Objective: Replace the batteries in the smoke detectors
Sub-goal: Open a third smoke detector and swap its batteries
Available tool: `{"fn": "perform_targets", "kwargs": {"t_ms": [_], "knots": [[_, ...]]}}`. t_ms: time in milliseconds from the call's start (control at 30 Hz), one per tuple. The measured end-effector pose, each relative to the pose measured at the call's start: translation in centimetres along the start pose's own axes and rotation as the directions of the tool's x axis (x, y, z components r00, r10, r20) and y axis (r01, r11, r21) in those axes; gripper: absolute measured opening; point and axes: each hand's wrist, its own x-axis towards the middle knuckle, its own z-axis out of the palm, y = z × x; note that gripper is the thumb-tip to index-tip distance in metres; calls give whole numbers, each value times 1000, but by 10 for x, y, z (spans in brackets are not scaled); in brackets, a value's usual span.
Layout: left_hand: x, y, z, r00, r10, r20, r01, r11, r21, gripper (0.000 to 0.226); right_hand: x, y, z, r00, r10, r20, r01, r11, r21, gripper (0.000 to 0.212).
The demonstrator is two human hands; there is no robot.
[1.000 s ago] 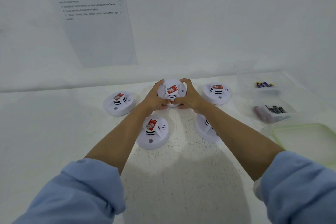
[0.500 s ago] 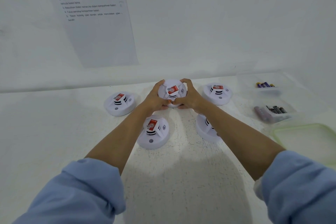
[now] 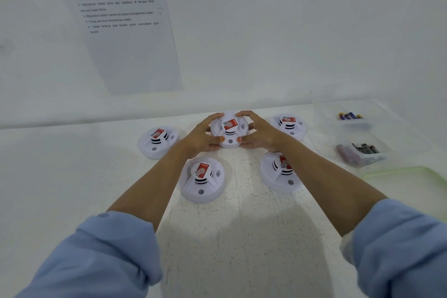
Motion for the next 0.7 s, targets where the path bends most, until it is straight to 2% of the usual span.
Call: {"fn": "perform_targets", "kwargs": {"t_ms": [700], "knots": [[4, -1, 0, 1000, 9, 4, -9, 999, 35, 64, 2, -1, -1, 1000, 8, 13, -8, 1000, -27, 62]]}}
